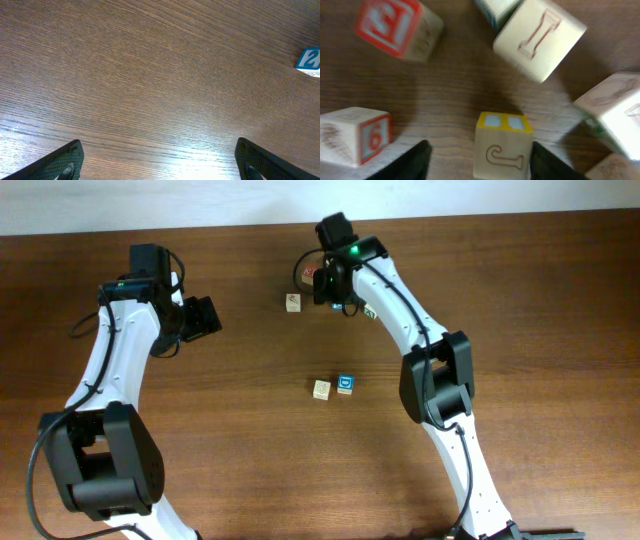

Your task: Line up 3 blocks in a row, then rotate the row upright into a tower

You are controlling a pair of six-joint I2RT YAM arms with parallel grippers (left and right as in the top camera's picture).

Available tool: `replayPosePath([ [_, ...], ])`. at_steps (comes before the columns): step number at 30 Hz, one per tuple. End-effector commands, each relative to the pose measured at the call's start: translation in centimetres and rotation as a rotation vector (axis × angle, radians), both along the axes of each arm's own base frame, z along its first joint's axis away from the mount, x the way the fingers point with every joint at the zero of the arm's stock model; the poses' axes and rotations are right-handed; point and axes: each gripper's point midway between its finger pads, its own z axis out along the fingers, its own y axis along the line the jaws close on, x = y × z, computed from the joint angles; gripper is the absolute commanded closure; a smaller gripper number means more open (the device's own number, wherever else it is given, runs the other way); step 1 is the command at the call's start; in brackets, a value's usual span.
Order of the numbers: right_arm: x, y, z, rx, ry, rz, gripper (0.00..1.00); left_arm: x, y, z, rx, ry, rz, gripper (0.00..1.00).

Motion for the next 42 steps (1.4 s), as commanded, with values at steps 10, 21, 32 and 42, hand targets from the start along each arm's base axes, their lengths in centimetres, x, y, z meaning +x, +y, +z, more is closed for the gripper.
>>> replayPosePath([
  [10, -1.2, -1.4, -1.9, -0.095, 0.051, -0.020, 0.65, 0.2, 0.4, -0.1, 0.011, 0.003, 0.006, 0.05],
  [21, -8.0, -3.0, -0.9, -0.089, 0.339, -0.005, 0.74, 0.2, 0.7, -0.1, 0.029, 0.000, 0.011, 0.05],
  [32, -13.9, -8.5, 0.3, -0.281, 0.593, 0.002, 0.67, 0.2, 0.7, -0.1, 0.028, 0.001, 0.011, 0.05],
  [42, -17.1, -6.6, -0.6, -0.171, 0.724, 0.085, 0.77, 0.1, 0.7, -0.2, 0.029, 0.005, 0.011, 0.04],
])
